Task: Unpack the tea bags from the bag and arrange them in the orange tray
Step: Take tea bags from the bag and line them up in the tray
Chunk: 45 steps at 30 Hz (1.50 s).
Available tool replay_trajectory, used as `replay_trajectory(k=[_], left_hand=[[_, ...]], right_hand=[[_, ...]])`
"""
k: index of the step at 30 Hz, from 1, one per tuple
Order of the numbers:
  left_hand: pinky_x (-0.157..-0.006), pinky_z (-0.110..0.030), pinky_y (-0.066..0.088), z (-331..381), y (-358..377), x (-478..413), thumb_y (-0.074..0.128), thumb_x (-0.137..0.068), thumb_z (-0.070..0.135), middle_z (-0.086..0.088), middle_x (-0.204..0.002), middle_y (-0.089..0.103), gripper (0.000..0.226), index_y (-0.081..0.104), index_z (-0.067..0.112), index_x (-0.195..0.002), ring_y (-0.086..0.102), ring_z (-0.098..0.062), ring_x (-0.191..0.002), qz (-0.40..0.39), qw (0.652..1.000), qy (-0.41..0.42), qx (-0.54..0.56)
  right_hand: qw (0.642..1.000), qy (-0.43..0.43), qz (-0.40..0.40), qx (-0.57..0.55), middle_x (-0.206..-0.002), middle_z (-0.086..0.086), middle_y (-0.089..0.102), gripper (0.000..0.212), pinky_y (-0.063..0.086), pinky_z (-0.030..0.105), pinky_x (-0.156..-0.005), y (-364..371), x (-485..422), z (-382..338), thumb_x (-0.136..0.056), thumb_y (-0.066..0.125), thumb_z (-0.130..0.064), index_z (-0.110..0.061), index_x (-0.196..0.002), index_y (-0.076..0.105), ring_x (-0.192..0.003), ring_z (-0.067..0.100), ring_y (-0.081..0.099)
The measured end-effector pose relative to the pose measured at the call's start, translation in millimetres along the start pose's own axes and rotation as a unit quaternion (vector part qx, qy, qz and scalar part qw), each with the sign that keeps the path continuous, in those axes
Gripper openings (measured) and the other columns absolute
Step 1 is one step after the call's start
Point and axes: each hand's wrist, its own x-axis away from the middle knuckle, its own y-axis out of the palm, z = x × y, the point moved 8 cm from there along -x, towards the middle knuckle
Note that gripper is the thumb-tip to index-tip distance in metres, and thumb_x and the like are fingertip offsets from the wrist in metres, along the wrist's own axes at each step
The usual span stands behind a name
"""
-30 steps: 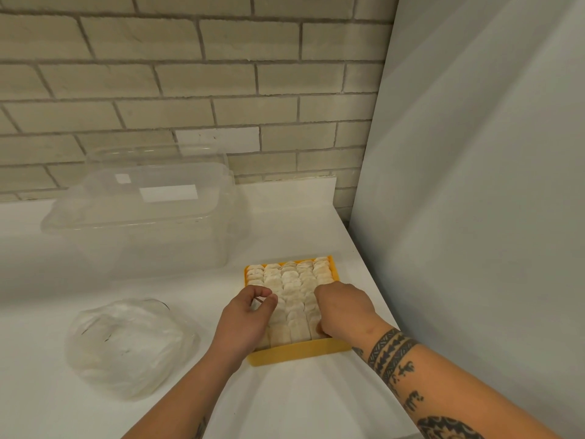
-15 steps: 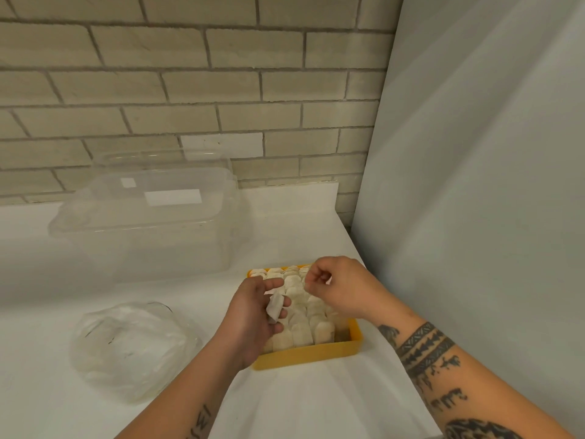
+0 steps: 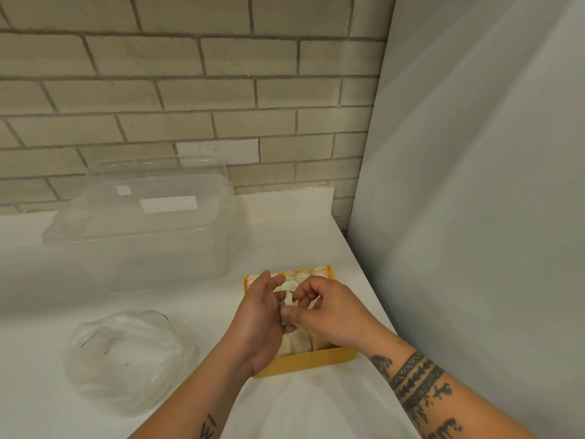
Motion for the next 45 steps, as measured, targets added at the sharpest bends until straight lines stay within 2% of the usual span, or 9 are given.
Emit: replay_trajectory(k=[4,6,9,16,21,25,29,35,45], left_hand=[[-0.084,-0.043,0.036,0.5,2.8,0.3,0.024,-0.103,0.061,-0.012,-0.114,0.065,0.06,0.053,0.016,-0.129,0.065,-0.027,-0.1,0.004,1.0,0.004,0.01],[-0.08,-0.039,0.041,3.1,0.9,2.0,0.034,-0.106,0.047,-0.009,-0.104,0.067,0.044,0.06,0.013,-0.117,0.066,-0.022,-0.091,0.011,1.0,0.015,-0.007],[-0.091,-0.038,0.052,6.4,-6.5,3.3,0.051,-0.105,0.022,-0.01,-0.107,0.073,0.019,0.068,0.013,-0.108,0.066,-0.019,-0.096,0.027,0.99,0.047,-0.13],[-0.069,-0.02,0.05,14.9,-6.3,11.1,0.076,-0.089,0.024,0.012,-0.079,0.077,0.004,0.074,0.026,-0.091,0.069,0.0,-0.072,0.085,0.925,0.129,-0.346],[-0.084,-0.016,0.042,25.0,-25.6,12.0,0.073,-0.091,0.031,0.03,-0.104,0.062,0.018,0.072,0.038,-0.107,0.063,-0.005,-0.104,0.135,0.848,0.186,-0.477],[-0.109,-0.032,0.031,25.7,-58.0,2.8,0.068,-0.093,0.02,0.004,-0.141,0.057,0.029,0.069,0.023,-0.122,0.039,-0.027,-0.135,0.205,0.772,0.198,-0.569],[-0.115,-0.043,0.029,6.1,-80.6,-7.2,0.059,-0.096,0.015,-0.006,-0.159,0.037,0.048,0.05,0.019,-0.143,0.029,-0.035,-0.144,0.207,0.773,0.116,-0.589],[-0.101,-0.042,0.047,-6.9,-88.2,-5.2,0.045,-0.1,0.012,-0.008,-0.14,0.058,0.053,0.038,0.022,-0.152,0.053,-0.031,-0.128,0.201,0.801,0.077,-0.559],[-0.087,-0.036,0.047,-7.8,-87.5,-0.8,0.04,-0.105,0.019,-0.006,-0.133,0.064,0.05,0.033,0.027,-0.154,0.061,-0.028,-0.119,0.19,0.802,0.078,-0.56]], right_hand=[[0.998,0.009,0.064,-0.013,-0.085,-0.01,0.067,0.025,0.047,0.014,-0.065,2.4,1.8,5.2,-0.08,0.079,-0.045,-0.026,-0.087,0.063,-0.069,-0.006,0.058],[0.996,0.009,0.088,-0.009,-0.078,-0.007,0.069,0.017,0.055,0.033,-0.073,-1.5,-1.3,9.0,-0.087,0.073,-0.036,-0.024,-0.081,0.063,-0.067,0.003,0.062],[0.998,-0.008,0.067,-0.012,-0.076,0.0,0.072,0.011,0.058,0.04,-0.075,-9.3,-7.5,8.4,-0.088,0.072,-0.033,-0.024,-0.084,0.067,-0.071,0.019,0.068],[0.994,-0.054,0.007,0.095,-0.071,-0.009,0.066,0.01,0.048,0.023,-0.065,-34.2,-12.7,-2.6,-0.089,0.073,-0.031,-0.035,-0.082,0.068,-0.065,0.008,0.059],[0.96,-0.051,-0.036,0.273,-0.082,-0.016,0.064,0.01,0.041,0.023,-0.068,-46.4,-15.5,8.3,-0.092,0.068,-0.033,-0.028,-0.099,0.071,-0.071,0.001,0.055],[0.921,-0.019,-0.111,0.373,-0.107,-0.006,0.066,0.013,0.045,0.027,-0.073,-39.0,-14.7,29.0,-0.092,0.063,-0.034,-0.031,-0.103,0.069,-0.091,0.013,0.06],[0.883,-0.018,-0.16,0.441,-0.107,-0.003,0.064,0.013,0.044,0.028,-0.067,-23.0,-15.1,40.0,-0.091,0.065,-0.032,-0.029,-0.103,0.07,-0.088,0.016,0.061],[0.859,-0.026,-0.156,0.488,-0.102,-0.001,0.066,0.018,0.045,0.028,-0.066,-7.5,-18.2,52.8,-0.086,0.066,-0.019,-0.025,-0.101,0.074,-0.085,0.019,0.062],[0.897,-0.048,-0.036,0.438,-0.109,-0.002,0.05,0.025,0.045,0.031,-0.068,-6.7,-12.8,63.8,-0.084,0.068,-0.009,-0.021,-0.103,0.057,-0.095,0.02,0.052]])
